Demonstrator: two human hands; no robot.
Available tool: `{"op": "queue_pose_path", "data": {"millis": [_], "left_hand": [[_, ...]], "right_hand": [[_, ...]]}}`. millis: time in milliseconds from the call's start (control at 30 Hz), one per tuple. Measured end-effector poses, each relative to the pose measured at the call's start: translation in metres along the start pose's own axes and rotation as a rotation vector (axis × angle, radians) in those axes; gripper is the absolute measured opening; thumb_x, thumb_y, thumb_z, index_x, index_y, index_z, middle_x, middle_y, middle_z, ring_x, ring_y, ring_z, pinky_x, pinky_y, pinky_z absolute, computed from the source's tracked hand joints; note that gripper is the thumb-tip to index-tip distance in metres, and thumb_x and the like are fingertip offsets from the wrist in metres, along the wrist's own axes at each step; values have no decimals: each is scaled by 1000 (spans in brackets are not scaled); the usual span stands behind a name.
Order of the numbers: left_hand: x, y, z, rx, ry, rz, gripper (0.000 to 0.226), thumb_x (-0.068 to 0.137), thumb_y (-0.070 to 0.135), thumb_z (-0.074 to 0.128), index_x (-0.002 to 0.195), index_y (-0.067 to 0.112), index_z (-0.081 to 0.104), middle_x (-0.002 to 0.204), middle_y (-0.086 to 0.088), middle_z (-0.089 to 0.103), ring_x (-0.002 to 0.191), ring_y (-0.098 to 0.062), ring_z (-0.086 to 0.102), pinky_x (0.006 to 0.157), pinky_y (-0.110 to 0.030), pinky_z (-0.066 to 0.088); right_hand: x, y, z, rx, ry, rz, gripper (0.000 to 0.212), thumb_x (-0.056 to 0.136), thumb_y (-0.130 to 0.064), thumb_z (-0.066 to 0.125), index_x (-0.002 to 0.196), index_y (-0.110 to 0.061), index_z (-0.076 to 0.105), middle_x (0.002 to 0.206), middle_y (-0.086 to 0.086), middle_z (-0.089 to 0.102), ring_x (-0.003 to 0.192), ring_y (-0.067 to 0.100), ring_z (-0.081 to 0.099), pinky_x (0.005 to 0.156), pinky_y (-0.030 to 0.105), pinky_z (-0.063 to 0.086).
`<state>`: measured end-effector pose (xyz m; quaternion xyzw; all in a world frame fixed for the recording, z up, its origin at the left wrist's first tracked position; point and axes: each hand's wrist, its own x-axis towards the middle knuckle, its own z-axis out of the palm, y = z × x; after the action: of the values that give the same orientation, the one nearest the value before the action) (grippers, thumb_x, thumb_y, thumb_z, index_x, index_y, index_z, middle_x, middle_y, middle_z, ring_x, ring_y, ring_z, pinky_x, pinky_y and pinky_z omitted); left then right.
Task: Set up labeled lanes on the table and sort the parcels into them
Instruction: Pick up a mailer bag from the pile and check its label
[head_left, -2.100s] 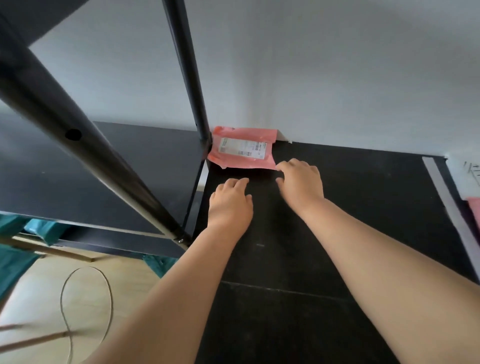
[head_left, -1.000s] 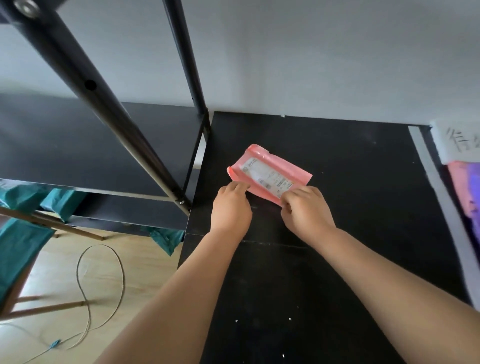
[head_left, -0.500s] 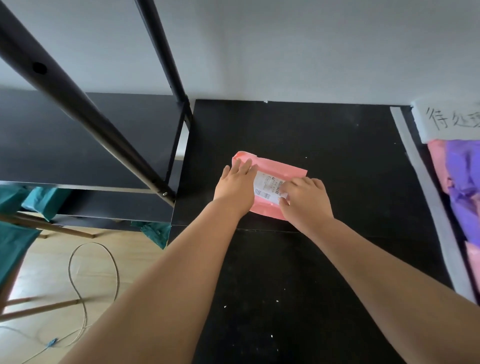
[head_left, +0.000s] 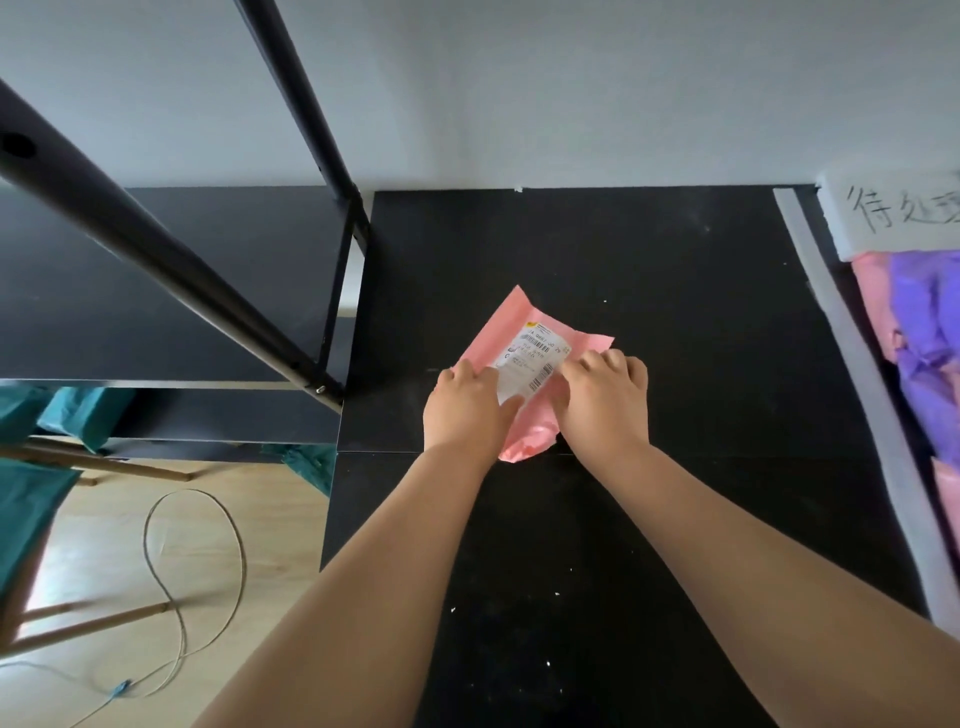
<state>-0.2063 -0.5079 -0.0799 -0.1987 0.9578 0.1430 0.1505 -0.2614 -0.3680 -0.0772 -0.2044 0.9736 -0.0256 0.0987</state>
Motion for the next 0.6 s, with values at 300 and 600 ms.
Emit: {"op": "queue_pose_path", "data": {"millis": [300,600], "left_hand": [[-3,-4,1,70,139,118,28,92,5,47,114,12,64,116,-3,60,105,-24,49,87,-30,35],[0,-17,19,154,96,159,47,95,15,54,141,21,46,145,8,45,129,-19,35,109,-35,23]], "right_hand": [[-10,-2,8,-63,-33,92,30,99,-32,50,126,-21,60,130,0,56,131,25,41,118,48,19],[-11,-1,9,-134,-150,72,36,93,-24,59,130,-22,56,137,2,49,138,27,32,121,52,10]]}}
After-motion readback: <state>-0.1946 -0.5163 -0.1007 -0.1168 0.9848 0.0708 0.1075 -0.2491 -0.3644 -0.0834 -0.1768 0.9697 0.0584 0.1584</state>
